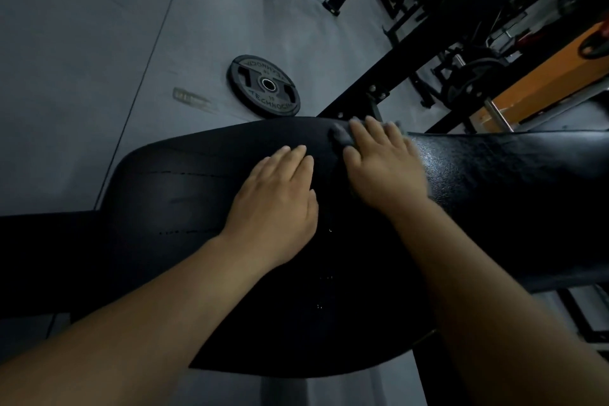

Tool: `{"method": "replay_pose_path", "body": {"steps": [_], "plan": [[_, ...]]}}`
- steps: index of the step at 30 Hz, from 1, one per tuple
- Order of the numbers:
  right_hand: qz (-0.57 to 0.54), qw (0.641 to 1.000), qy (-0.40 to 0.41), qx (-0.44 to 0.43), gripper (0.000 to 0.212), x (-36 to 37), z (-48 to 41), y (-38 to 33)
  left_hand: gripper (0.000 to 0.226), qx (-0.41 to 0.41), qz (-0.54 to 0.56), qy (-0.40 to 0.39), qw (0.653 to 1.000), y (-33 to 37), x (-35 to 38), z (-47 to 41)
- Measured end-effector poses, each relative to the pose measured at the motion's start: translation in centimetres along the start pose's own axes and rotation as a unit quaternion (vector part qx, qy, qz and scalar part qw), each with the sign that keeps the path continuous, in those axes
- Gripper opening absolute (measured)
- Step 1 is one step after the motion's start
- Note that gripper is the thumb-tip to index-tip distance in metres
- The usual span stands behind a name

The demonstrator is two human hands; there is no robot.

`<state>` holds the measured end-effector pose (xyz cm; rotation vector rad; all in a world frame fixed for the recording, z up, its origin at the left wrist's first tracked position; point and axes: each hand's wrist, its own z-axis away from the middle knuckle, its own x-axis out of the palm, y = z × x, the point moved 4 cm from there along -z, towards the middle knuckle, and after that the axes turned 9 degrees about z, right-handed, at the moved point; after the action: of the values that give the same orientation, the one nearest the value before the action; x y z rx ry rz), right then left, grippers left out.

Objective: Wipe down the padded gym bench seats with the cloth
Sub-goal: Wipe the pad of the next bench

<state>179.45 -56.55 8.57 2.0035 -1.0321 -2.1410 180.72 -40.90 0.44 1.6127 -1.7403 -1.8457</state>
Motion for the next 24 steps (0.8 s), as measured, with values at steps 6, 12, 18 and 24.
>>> {"method": "replay_pose_path", "body": {"steps": [6,12,18,24], "plan": [[-0.017,0.991,0.003,-0.135,0.061,0.2,5.8,-3.4,0.056,-0.038,-0.025,0.013,0.999,-0.8,-0.8,-0.2],[0.002,1.0,0.007,-0.019,0.058,0.1,-0.4,-1.3,0.057,-0.052,-0.013,0.007,0.999,-1.0,-0.7,0.1],[-0.015,0.98,-0.005,-0.198,0.07,0.1,5.3,-3.0,0.055,-0.091,-0.026,0.019,0.995,-2.6,-1.6,-0.6],[0.009,0.997,0.012,-0.073,0.061,0.0,1.0,-2.5,0.054,-0.086,-0.043,0.015,0.995,-2.1,-1.3,0.3]]}}
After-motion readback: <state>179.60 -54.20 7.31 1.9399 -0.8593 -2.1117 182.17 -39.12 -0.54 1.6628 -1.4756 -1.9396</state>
